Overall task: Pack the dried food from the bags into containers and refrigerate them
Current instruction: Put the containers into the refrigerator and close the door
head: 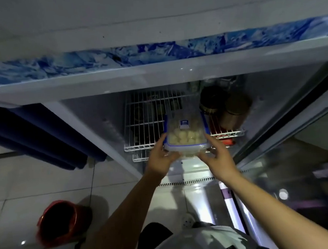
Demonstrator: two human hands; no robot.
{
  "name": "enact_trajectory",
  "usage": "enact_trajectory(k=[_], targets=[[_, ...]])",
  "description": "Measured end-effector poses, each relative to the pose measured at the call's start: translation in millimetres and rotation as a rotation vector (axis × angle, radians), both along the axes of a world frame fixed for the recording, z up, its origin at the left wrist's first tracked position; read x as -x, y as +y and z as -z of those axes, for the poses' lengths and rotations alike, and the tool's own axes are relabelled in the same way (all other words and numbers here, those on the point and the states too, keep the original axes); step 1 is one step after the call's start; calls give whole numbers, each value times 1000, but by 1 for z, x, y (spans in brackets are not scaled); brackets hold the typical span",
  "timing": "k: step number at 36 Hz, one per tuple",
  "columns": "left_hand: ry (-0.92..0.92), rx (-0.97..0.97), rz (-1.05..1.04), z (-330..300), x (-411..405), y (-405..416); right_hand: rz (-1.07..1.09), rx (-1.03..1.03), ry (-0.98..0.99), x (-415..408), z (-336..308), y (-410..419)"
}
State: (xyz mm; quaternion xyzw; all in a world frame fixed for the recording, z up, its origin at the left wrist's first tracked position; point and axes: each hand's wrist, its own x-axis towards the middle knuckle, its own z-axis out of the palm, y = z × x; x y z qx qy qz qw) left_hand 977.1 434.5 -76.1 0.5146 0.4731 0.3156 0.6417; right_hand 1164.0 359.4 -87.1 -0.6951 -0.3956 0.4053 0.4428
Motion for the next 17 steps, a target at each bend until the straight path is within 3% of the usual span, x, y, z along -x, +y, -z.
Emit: enact_trajectory(k=[3, 8, 11, 17], targets=[[44, -23, -14, 13, -5, 7, -85, 53, -297, -8, 7, 11], [113, -52, -37, 16, -21, 29, -203, 92, -529, -15, 5, 35], [391, -202, -21, 15, -29, 41, -253, 142, -676, -18, 1, 50], [547, -373, 148, 21, -37, 46, -297, 259, -765, -21, -5, 71]])
